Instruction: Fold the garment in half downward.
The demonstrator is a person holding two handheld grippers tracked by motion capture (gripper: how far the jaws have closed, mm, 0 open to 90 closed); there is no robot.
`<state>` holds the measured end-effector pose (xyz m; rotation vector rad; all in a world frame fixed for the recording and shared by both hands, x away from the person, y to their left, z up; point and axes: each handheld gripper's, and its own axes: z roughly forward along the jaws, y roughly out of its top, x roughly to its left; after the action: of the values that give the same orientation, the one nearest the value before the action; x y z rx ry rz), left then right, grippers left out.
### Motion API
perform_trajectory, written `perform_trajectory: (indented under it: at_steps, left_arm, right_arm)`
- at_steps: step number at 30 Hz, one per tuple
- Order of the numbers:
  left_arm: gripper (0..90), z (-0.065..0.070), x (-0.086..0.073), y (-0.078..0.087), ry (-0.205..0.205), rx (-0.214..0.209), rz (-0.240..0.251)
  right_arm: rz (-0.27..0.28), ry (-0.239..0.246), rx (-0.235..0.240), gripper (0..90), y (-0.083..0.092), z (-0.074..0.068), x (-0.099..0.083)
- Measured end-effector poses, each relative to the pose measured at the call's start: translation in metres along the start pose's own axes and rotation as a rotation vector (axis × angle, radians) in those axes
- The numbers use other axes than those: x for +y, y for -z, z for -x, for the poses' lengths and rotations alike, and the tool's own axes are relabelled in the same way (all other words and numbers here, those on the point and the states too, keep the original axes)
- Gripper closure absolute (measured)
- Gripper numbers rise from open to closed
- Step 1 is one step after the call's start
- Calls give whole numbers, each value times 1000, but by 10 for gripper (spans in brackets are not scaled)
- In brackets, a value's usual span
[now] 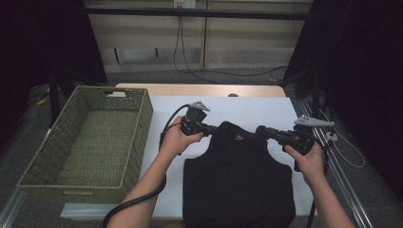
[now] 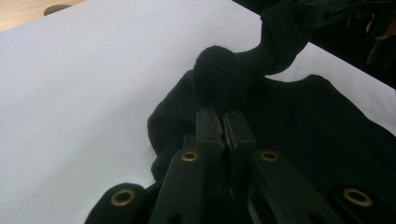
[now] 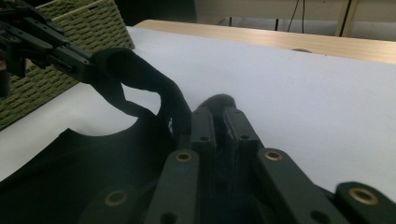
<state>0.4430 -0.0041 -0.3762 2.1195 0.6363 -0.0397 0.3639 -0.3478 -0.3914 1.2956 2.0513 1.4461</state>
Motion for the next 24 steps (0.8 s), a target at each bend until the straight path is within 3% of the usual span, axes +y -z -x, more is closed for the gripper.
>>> perform_trajectory:
  at_steps: [11,24]
  left_arm:
    - [868,21,-15,11,-27,-21,2]
    - [868,48,-25,20,-67,-77,-4]
  right_arm:
    - [20,18,46,840,20,-17,-20]
    - [38,55,97,839,42,-34,-24]
